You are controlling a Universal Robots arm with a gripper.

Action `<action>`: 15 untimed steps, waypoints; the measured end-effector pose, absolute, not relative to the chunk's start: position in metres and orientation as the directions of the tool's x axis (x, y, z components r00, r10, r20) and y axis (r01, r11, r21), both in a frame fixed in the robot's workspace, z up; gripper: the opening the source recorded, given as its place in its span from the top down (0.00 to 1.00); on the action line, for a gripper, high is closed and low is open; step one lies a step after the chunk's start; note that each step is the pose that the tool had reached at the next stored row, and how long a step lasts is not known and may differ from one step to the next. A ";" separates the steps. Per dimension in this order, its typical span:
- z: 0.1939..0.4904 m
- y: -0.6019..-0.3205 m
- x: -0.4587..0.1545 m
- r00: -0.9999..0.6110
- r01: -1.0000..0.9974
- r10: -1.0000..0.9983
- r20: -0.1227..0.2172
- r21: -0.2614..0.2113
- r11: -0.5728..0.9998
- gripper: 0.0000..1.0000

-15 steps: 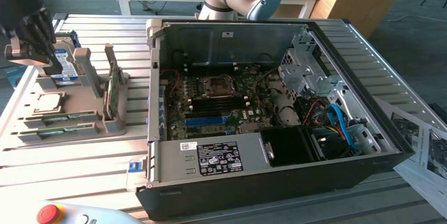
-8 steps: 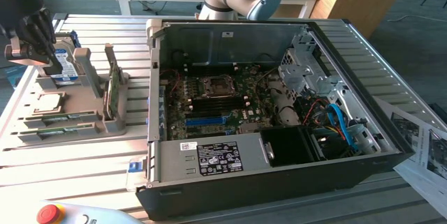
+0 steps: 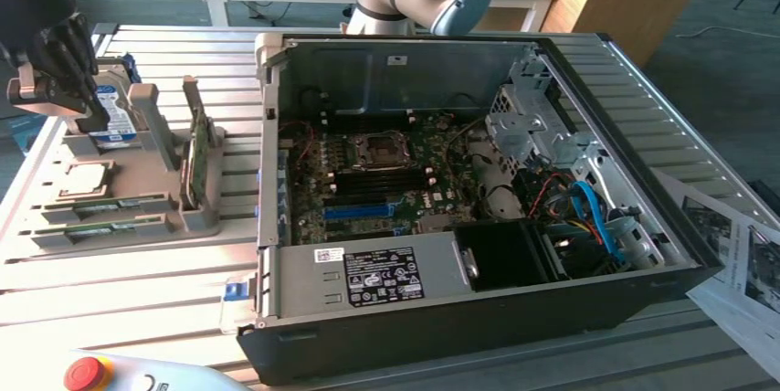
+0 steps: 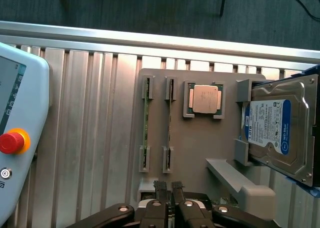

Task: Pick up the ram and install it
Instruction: 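Pick up the ram and move it above insertion slot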

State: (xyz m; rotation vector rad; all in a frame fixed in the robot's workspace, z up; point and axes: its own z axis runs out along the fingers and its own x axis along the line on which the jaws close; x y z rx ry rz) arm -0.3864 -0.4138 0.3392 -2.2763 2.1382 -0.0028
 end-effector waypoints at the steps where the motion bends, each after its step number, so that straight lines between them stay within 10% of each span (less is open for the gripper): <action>1: 0.339 -0.414 -0.386 0.063 -0.998 -0.998 -0.011 -0.015 -0.062 0.82; 15: 0.339 -0.414 -0.386 0.063 -0.998 -0.998 -0.011 -0.015 -0.062 0.82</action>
